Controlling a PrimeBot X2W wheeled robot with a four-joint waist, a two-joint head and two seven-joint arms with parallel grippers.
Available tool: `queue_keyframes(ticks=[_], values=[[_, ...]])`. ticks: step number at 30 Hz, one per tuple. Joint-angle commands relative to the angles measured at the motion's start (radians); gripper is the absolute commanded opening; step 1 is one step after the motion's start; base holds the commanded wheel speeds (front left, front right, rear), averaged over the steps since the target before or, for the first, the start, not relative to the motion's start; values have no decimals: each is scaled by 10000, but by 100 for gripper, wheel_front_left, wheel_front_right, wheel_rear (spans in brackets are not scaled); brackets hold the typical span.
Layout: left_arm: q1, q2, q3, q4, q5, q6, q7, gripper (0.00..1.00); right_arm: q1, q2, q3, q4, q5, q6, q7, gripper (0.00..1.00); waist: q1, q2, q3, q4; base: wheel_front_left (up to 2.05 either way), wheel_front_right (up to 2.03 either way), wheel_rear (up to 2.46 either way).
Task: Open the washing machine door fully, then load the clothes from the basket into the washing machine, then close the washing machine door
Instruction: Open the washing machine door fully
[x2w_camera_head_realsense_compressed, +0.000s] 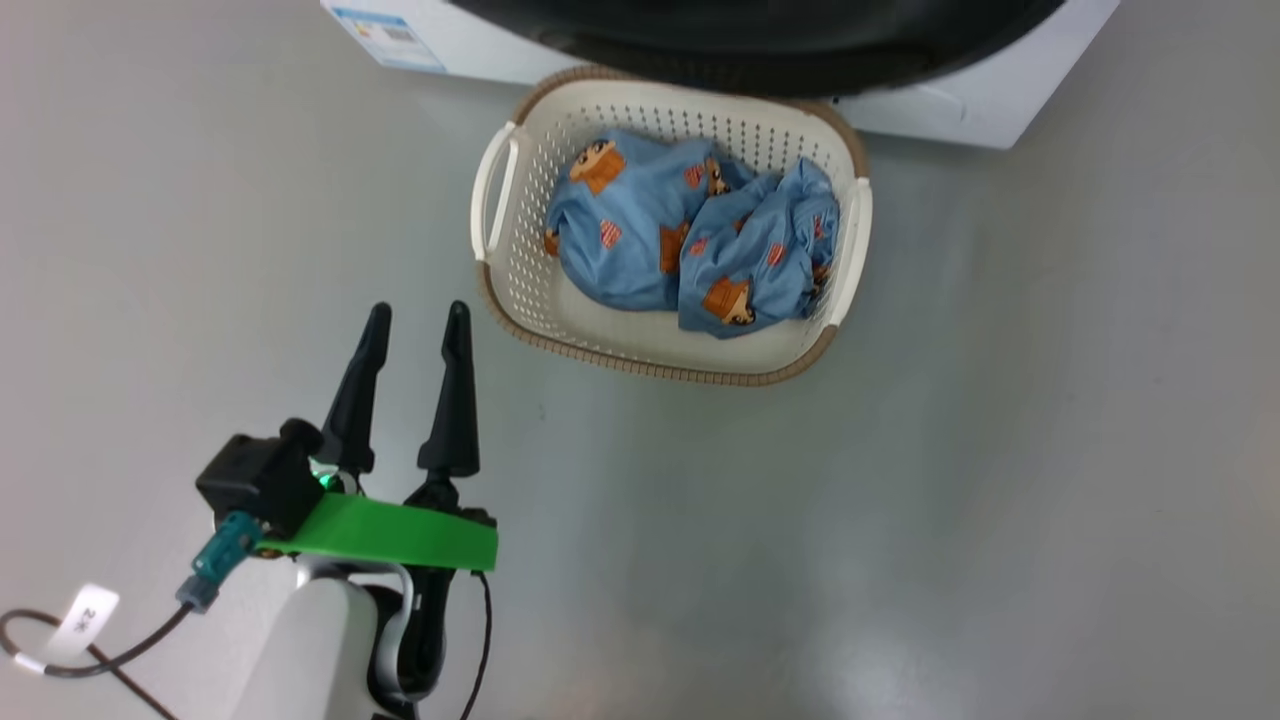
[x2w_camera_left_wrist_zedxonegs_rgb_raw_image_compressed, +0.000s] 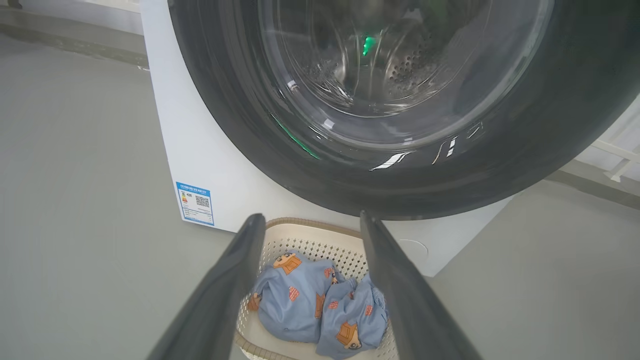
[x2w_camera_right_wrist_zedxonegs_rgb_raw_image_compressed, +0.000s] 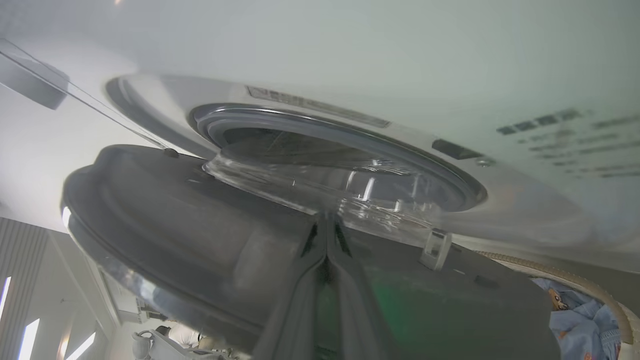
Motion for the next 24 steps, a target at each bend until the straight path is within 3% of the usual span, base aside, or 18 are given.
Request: queue_keyframes(ticks=[1, 24], values=[[291, 220, 392, -109, 57, -8, -65, 100, 503, 360, 151, -326, 88, 60, 204, 0, 1, -1, -359, -88, 0, 0, 0], [1790, 220, 1382, 484, 927, -332, -65, 100, 4403, 1067, -141, -927, 957, 60, 865, 0, 1, -1, -3054, 551, 0, 0, 0]])
